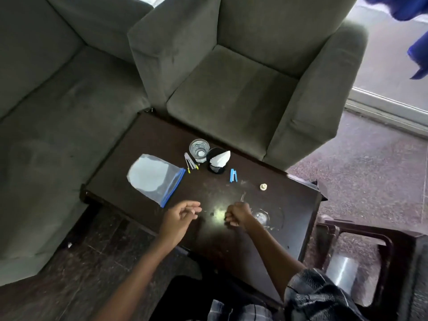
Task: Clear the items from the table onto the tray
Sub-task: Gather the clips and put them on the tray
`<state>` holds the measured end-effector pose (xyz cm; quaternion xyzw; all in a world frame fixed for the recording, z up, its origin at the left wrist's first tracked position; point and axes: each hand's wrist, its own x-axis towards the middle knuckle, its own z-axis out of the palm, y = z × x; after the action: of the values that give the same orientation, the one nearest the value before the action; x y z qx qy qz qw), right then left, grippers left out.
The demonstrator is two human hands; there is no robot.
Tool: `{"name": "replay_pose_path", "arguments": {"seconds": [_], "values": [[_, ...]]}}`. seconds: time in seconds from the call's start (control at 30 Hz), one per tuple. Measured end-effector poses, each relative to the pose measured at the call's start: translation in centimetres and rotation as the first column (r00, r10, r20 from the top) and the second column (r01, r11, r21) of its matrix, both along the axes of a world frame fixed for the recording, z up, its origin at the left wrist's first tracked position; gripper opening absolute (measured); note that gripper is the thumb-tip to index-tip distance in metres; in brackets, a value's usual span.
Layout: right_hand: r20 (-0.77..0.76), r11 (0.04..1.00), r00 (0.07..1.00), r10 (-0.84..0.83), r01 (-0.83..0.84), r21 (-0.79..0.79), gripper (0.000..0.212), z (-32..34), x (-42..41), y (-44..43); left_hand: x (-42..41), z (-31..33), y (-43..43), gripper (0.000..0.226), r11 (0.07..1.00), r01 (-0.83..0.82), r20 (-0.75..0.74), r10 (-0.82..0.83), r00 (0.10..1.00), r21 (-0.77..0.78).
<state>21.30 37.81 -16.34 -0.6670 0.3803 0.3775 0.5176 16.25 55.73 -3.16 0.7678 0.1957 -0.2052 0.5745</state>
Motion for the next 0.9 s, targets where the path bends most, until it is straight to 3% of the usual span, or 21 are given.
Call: {"name": "replay_pose_path", "arguments": {"seconds": [0.23, 0.37, 0.43, 0.53, 0.73, 0.83, 0.9], "values": [[0.031, 0.990, 0.995, 0.092, -0.088, -0.106, 0.026, -1.6, 8.2, 3.5, 5.4, -2.0, 3.8, 0.029, 1.000, 0.020, -0.071, -0.022, 0.997, -0.021], [-0.015, 0.987, 0.990, 0.141, -0.142, -0.072, 0.032, -2.6, 11.3, 7.6, 7.7, -3.6, 6.6, 0.031, 1.000, 0.003, -0.100, -0.005, 0.995, -0.018], [-0.041, 0.995, 0.995, 0.092, -0.093, -0.037, 0.030, -3.4, 12.4, 10.1, 8.6, -4.4, 7.9, 0.031, 1.000, 0.009, -0.114, -0.011, 0.993, -0.025], [-0.008, 0.998, 0.999, 0.050, -0.051, -0.043, 0.010, -5.4, 13.6, 13.9, 9.4, -6.1, 9.7, 0.031, 0.999, -0.023, -0.125, 0.017, 0.992, -0.047], [0.121, 0.960, 0.964, -0.238, 0.253, -0.124, 0.043, -10.9, 16.0, 17.5, 9.2, -9.6, 12.3, 0.018, 0.995, -0.078, -0.173, 0.066, 0.983, -0.064], [0.157, 0.940, 0.962, -0.224, 0.256, -0.226, 0.027, -15.2, 16.4, 17.5, 8.9, -10.1, 13.0, 0.027, 0.994, -0.085, -0.169, 0.072, 0.983, -0.072], [0.144, 0.928, 0.953, -0.266, 0.294, -0.228, 0.020, -14.3, 16.2, 17.1, 9.0, -10.2, 13.5, 0.023, 0.996, -0.070, -0.168, 0.060, 0.984, -0.057]]}}
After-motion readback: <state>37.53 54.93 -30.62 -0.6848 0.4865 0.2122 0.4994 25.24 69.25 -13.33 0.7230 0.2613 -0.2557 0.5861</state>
